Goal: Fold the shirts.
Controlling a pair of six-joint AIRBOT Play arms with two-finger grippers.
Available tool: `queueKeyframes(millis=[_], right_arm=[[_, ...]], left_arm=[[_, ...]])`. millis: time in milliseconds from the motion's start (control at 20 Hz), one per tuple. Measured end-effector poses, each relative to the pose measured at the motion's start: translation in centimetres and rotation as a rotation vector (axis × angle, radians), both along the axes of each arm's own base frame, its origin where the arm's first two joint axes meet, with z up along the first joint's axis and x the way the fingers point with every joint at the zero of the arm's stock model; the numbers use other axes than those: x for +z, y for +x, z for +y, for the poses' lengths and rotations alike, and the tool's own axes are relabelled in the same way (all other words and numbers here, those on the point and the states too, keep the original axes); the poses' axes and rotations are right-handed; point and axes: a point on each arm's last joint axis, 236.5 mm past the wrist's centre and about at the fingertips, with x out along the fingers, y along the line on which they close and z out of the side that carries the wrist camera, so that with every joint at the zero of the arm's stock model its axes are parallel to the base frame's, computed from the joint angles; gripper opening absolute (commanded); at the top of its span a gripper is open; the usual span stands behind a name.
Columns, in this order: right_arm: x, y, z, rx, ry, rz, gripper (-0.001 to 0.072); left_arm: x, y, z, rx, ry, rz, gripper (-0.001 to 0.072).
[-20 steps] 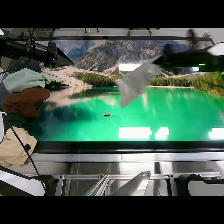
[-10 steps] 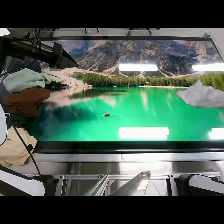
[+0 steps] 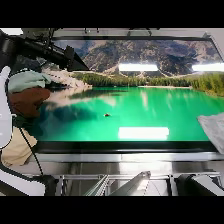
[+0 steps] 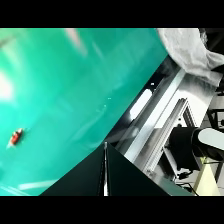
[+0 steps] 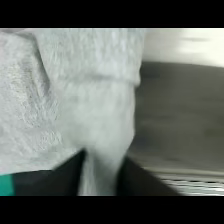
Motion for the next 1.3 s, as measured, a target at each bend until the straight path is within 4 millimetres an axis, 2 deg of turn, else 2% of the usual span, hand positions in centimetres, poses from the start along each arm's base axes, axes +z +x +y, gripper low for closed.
queueKeyframes(millis=[200, 300, 350, 400, 450, 600, 700, 750, 850, 950, 1000, 1150, 1250, 1300], right_arm=[[-0.8, -3.1, 0.4, -0.034, 0.000, 0.028, 0.0693], [-0.7, -3.4, 0.3, -0.032, -0.010, 0.027, 0.0688], [-0.5, -2.9, 0.1, -0.027, -0.017, 0.009, 0.0656], [0.0, -1.7, -0.3, -0.011, -0.035, -0.028, 0.0255], [0.7, -0.1, -0.6, 0.012, -0.050, -0.072, 0.0019], [3.5, 7.5, -0.3, 0.145, -0.082, -0.275, 0.0016], [5.5, 13.4, 1.9, 0.269, -0.070, -0.428, 0.0015], [6.5, 16.3, 3.7, 0.341, -0.052, -0.497, 0.0016], [8.1, 21.3, 9.5, 0.533, 0.019, -0.599, 0.0016], [9.1, 24.4, 16.2, 0.730, 0.092, -0.655, 0.0016], [9.4, 25.3, 20.2, 0.839, 0.137, -0.670, 0.0016], [9.8, 25.4, 31.9, 1.141, 0.249, -0.697, 0.0016], [9.4, 24.5, 37.4, 1.286, 0.286, -0.696, 0.0015], [9.1, 24.0, 39.3, 1.336, 0.300, -0.688, 0.0016]], left_arm=[[-0.1, -0.1, -0.2, -0.009, 0.000, -0.003, 0.0007], [-0.5, 0.0, -0.2, -0.010, 0.001, 0.004, 0.0007], [-0.7, 0.1, -0.2, -0.011, 0.001, 0.008, 0.0006], [-0.9, 0.2, -0.2, -0.011, 0.001, 0.012, 0.0007], [-1.0, 0.3, -0.1, -0.009, 0.001, 0.015, 0.0006], [0.0, 1.0, 0.7, 0.009, -0.007, -0.016, 0.0005], [1.3, 1.4, 1.7, 0.034, -0.010, -0.051, 0.0005], [2.0, 1.4, 2.4, 0.054, -0.011, -0.060, 0.0005], [2.4, 0.3, 3.6, 0.080, -0.010, -0.051, 0.0005], [1.8, -1.8, 4.6, 0.107, -0.011, -0.024, 0.0005], [1.1, -3.0, 5.0, 0.123, -0.013, -0.005, 0.0005], [-2.2, -8.1, 5.5, 0.178, -0.013, 0.070, 0.0007], [-4.8, -11.6, 5.5, 0.222, -0.010, 0.114, 0.0010], [-6.0, -13.1, 5.5, 0.240, -0.008, 0.131, 0.0017]])
